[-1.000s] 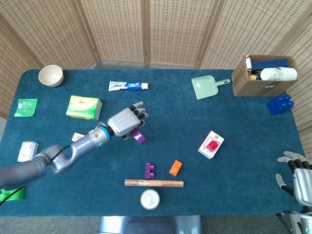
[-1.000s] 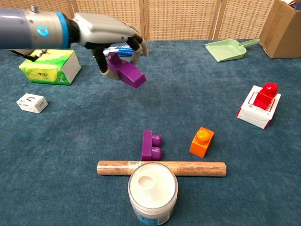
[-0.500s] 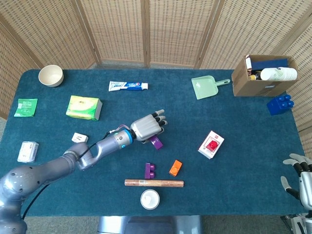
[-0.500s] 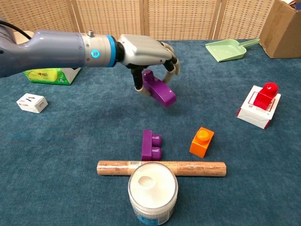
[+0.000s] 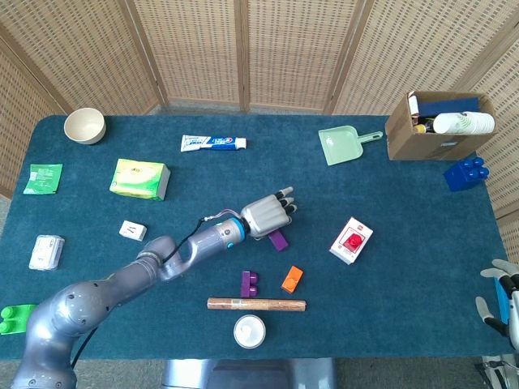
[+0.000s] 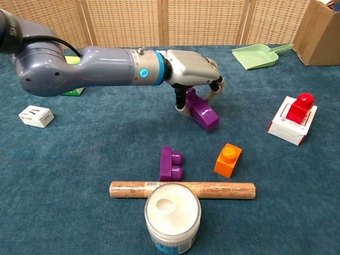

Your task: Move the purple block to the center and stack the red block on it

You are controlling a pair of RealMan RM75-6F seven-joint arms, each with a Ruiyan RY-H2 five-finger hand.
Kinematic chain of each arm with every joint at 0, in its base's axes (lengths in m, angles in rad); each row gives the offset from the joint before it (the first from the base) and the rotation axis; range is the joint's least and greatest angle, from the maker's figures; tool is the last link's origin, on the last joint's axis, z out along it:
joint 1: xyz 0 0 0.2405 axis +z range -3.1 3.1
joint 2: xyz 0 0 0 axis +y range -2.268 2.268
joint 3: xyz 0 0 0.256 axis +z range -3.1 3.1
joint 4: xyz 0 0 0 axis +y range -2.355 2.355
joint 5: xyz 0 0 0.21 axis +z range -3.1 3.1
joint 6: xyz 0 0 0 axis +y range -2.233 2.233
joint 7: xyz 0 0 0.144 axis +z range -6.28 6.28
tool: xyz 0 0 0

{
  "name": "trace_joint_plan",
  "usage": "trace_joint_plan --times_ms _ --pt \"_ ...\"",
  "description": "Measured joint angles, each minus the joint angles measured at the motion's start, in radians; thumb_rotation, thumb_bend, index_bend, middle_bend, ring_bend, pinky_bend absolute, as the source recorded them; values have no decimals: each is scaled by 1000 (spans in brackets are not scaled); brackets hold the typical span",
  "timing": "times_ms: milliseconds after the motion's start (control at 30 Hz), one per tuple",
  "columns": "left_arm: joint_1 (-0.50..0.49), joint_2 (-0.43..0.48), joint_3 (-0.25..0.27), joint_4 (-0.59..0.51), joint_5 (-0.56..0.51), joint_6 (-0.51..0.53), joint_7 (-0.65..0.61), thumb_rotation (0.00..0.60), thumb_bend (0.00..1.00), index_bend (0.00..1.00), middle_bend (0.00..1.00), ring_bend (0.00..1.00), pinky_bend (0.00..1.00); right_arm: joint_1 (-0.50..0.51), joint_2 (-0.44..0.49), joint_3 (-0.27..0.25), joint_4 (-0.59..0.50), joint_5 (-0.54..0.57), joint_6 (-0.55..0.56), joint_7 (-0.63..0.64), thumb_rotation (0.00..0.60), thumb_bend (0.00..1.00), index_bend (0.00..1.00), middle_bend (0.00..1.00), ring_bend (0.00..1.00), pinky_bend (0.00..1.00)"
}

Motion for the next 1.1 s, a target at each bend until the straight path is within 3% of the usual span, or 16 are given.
trace_joint_plan --times_ms 133,633,833,1100 --pt "-26 -32 -1 35 -4 -12 -8 600 321 522 196 145 0 -8 1 0 9 4 4 15 590 286 372 271 231 296" --pt "-83 -66 -1 58 -31 -57 10 600 321 227 71 23 0 -30 4 6 31 -1 34 55 589 286 371 284 232 297" --pt "-68 -22 -9 8 -50 -34 39 600 321 198 66 19 0 -24 7 13 30 -10 33 52 592 286 371 284 231 296" --pt "-9 120 -20 -162 -82 32 98 600 321 197 66 20 0 14 17 27 18 -25 -1 40 590 286 369 283 232 297"
